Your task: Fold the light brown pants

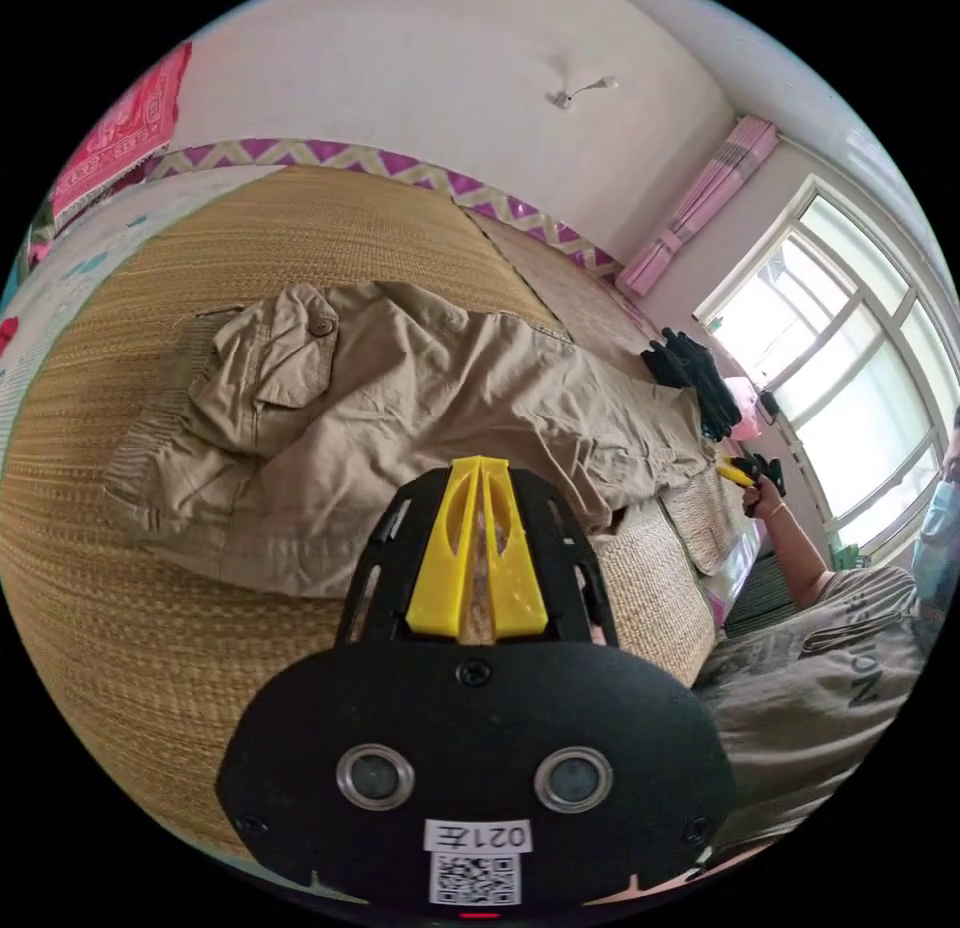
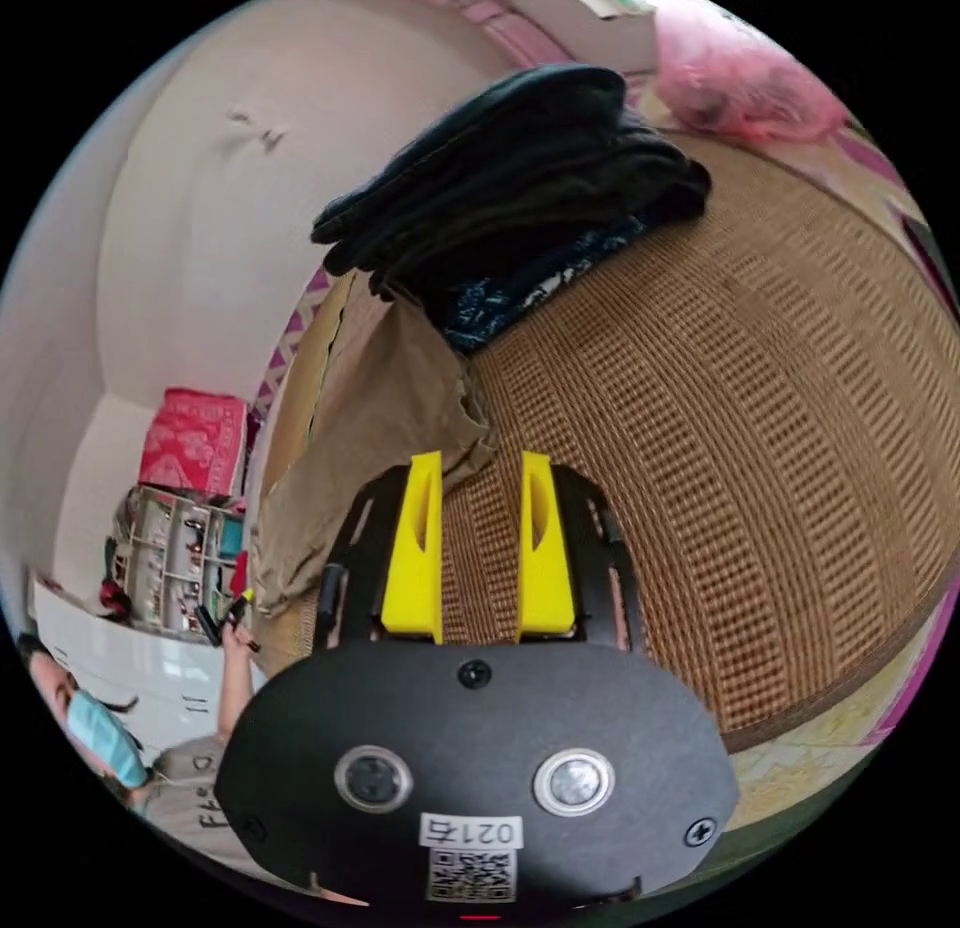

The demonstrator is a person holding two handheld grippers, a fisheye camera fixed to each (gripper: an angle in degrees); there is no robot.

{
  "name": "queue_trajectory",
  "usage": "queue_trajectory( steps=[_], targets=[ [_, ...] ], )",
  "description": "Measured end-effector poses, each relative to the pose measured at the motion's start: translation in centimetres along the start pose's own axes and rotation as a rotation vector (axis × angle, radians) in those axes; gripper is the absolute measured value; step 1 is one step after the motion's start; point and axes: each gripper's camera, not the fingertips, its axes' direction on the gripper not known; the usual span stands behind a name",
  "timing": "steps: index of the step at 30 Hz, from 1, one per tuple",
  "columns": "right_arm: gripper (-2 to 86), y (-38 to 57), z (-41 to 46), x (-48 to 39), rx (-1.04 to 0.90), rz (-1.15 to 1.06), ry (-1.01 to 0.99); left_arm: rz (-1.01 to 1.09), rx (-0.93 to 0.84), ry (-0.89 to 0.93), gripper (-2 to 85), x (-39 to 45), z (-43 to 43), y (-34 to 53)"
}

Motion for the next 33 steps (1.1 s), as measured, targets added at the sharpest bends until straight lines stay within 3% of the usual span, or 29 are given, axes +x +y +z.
queue_trajectory(
  steps=[4,11,14,19,23,27,30,33],
  targets=[
    [11.9,-2.4,0.2,-0.5,0.037,0.054,-0.081,-0.063,0.048,0.084,-1.0,-1.0,-3.0,3.5],
    [3.7,-7.8,1.2,-1.0,-0.030,0.168,-0.223,-0.134,0.131,0.187,-1.0,-3.4,-9.8,9.7],
    [1.9,-9.2,-1.1,-3.4,0.026,0.192,-0.281,-0.132,0.162,0.210,-0.9,-4.1,-13.1,11.7],
    [1.1,-11.9,-7.2,-20.1,0.109,-0.128,-0.215,-0.113,0.217,0.234,-0.9,-5.5,-18.2,14.7],
    [0.9,-11.6,-8.5,-41.3,0.092,-0.511,-0.179,-0.094,0.213,0.220,-1.0,-6.8,-20.1,17.1],
    [0.8,-4.9,-0.7,-61.5,-0.064,-0.879,-0.100,-0.112,0.207,0.269,-1.0,-8.6,-20.1,19.8],
    [0.8,2.0,8.3,-70.4,-0.163,-1.052,-0.034,-0.138,0.255,0.312,-1.0,-9.8,-21.1,21.7],
    [0.8,8.2,18.9,-74.0,-0.267,-1.143,0.097,-0.169,0.316,0.323,-0.9,-10.6,-23.2,23.2]
  ],
)
